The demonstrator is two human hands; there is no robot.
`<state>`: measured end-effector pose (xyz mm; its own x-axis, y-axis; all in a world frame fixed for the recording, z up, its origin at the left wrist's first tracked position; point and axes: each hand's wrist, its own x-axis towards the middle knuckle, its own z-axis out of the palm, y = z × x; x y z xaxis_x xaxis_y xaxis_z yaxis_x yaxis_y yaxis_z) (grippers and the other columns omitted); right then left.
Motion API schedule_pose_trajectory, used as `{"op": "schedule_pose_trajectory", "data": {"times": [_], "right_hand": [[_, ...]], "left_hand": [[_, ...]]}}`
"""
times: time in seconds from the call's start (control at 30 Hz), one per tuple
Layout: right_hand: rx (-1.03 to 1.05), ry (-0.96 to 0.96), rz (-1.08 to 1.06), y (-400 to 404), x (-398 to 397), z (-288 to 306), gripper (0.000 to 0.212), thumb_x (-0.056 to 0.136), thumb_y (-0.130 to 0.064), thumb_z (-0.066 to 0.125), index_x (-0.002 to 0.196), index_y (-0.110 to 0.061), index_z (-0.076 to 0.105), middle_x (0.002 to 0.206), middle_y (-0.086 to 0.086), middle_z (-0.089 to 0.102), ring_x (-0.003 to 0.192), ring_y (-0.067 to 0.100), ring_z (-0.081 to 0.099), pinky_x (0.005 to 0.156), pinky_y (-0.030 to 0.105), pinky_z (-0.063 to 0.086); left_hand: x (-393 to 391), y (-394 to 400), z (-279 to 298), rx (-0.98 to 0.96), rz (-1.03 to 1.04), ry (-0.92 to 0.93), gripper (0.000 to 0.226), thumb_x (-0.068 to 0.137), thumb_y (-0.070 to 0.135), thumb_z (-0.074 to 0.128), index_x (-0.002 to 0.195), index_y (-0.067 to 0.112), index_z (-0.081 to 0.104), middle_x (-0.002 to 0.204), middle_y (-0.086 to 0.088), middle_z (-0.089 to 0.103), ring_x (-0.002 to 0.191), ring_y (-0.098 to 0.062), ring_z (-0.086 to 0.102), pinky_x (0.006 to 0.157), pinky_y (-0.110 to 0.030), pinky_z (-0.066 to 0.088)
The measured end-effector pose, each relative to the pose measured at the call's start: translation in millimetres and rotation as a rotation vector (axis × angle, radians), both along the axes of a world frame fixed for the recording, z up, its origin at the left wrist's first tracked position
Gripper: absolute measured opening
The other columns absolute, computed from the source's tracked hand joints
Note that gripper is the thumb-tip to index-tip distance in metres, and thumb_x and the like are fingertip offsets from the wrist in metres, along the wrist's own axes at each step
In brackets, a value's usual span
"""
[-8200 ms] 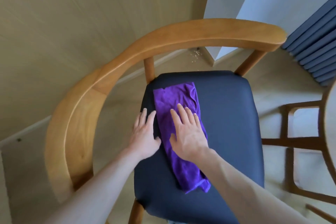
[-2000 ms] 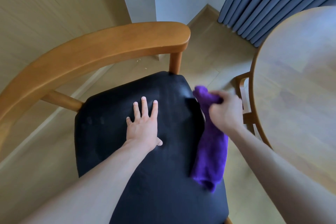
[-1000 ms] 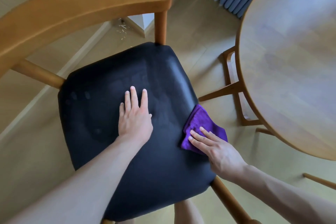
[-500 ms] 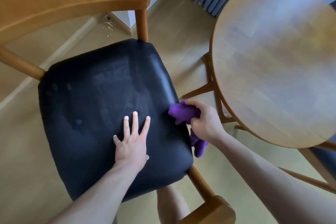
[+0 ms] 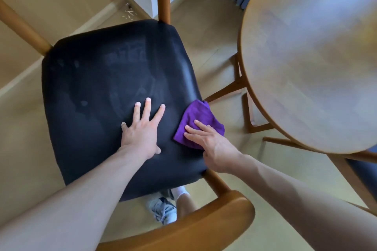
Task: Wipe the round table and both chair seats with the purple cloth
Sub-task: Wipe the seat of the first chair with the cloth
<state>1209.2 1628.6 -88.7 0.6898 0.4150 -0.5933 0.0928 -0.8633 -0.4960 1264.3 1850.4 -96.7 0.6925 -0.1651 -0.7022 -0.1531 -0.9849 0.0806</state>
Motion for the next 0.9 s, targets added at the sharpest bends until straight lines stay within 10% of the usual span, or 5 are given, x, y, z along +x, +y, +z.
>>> {"op": "schedule_pose_trajectory", "data": {"times": [0.13,0.33,0.53,0.8,0.9], "right_hand": [[0.009,0.046,0.056,-12,-20,6,0.081,0.082,0.009,0.047,0.157,-0.021,0.04,0.168,-0.01,0.026,0.158,0.011,0.002,0.124,0.02,0.003],[-0.076,0.217,0.127,-32,-34,14,0.07,0.092,0.004,0.05,0.15,-0.036,0.051,0.159,-0.02,0.039,0.153,0.005,0.021,0.12,0.027,0.028],[-0.123,0.44,0.025,-43,-15,18,0.069,0.08,0.005,0.047,0.128,-0.04,0.069,0.119,-0.007,0.062,0.11,0.02,0.06,0.094,0.031,0.052],[0.082,0.134,-0.225,-18,76,53,0.048,0.078,0.007,0.051,0.11,-0.023,0.072,0.09,-0.013,0.065,0.084,0.009,0.061,0.061,0.003,0.042],[0.203,-0.06,-0.353,14,118,58,0.056,0.072,-0.008,0.053,0.125,-0.022,0.067,0.106,-0.008,0.065,0.097,0.011,0.06,0.073,0.009,0.043]], "left_hand": [[-2,3,0,-0.017,0.013,-0.02,0.141,0.07,0.036,0.093,0.158,0.045,-0.016,0.163,0.006,-0.036,0.155,-0.026,-0.022,0.116,-0.063,0.032],[-4,5,-8,-0.018,0.012,-0.073,0.143,0.065,0.041,0.095,0.158,0.046,-0.014,0.164,0.006,-0.033,0.156,-0.026,-0.02,0.114,-0.063,0.035],[-4,2,-7,-0.002,0.027,-0.081,0.143,0.065,0.035,0.095,0.158,0.045,-0.014,0.164,0.006,-0.033,0.156,-0.026,-0.02,0.113,-0.063,0.035],[-10,14,1,0.031,0.193,-0.084,0.143,0.063,0.054,0.093,0.158,0.04,-0.014,0.165,-0.004,-0.031,0.154,-0.037,-0.019,0.115,-0.07,0.024],[-16,32,1,0.027,0.356,-0.071,0.146,0.062,0.059,0.091,0.157,0.044,-0.018,0.164,-0.001,-0.033,0.154,-0.04,-0.019,0.115,-0.072,0.022]]}}
